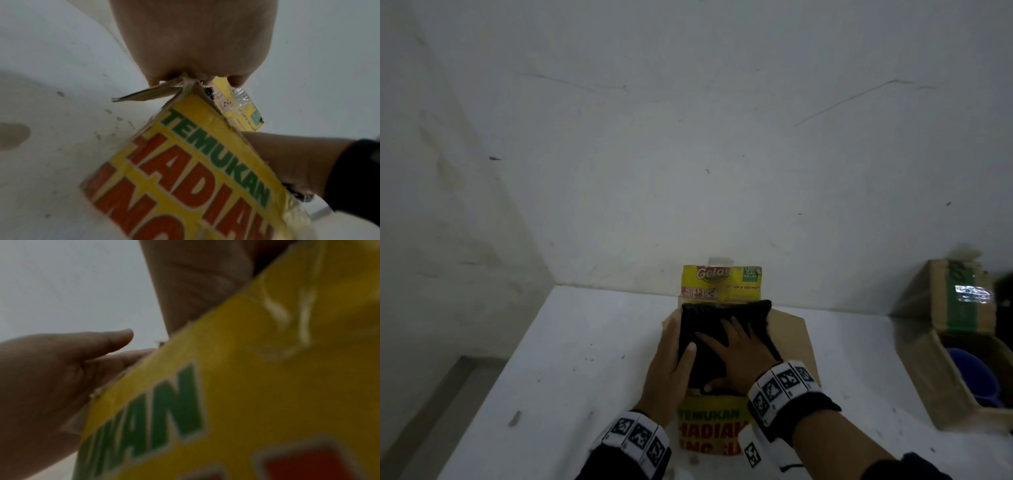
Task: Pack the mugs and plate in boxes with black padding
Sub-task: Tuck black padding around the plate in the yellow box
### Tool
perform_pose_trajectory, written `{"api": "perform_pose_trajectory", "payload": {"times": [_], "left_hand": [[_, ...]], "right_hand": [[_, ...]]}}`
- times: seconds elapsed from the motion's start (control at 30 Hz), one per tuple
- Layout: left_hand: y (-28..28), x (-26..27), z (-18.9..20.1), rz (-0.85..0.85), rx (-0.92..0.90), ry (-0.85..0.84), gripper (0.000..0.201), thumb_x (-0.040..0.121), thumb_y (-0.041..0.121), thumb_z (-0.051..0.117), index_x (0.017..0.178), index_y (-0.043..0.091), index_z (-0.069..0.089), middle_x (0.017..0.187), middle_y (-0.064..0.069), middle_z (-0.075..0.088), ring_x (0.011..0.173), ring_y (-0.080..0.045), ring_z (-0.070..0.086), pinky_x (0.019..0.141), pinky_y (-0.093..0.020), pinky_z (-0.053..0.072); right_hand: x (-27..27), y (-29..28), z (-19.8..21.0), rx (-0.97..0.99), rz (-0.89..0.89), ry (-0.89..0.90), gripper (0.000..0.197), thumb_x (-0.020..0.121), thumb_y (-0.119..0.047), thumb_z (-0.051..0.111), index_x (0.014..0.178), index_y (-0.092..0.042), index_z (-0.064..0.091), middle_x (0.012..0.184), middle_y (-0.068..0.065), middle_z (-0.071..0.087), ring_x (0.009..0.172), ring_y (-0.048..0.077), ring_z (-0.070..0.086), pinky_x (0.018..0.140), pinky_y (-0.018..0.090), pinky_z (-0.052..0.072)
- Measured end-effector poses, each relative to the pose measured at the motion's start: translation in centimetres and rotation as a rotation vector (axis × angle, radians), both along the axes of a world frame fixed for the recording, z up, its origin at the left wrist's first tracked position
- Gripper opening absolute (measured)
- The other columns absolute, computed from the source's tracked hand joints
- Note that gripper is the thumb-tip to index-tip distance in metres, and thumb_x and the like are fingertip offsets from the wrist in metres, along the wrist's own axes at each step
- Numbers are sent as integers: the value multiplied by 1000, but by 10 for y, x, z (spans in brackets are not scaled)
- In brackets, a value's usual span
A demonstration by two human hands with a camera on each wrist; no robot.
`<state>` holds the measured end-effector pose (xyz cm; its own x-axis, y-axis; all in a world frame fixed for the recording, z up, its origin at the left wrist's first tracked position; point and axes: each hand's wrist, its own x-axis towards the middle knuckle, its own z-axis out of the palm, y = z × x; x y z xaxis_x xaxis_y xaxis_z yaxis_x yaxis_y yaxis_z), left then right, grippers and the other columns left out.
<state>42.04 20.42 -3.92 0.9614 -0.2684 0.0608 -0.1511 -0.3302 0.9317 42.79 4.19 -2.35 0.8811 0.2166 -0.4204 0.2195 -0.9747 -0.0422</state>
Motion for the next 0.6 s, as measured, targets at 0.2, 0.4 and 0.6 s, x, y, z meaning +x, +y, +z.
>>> {"api": "perform_pose_trajectory", "payload": {"times": [0.2,0.4,0.6], "left_hand": [[-3,-3,-11,71,86,13,50,86,61,17,132,58,-4,148,31,1,139,9,2,120,-37,11],[-2,-5,-11,90,161,35,58,75,69,8,128,58,-11,145,31,-6,141,-1,-4,119,-46,9],[-1,-7,-7,76,217,47,58,75,70,4,127,57,-16,145,30,-11,138,1,-12,119,-46,8]], "right_hand": [[12,3,-21,18,20,97,94,78,-66,57,149,-38,1,157,12,-8,144,33,-12,114,53,-4],[12,9,-5,51,1,134,89,78,-58,62,148,-29,15,155,14,7,143,35,3,114,53,7],[-5,18,44,-39,31,-120,47,89,-26,56,130,-11,38,120,14,50,104,32,53,72,36,43]]}}
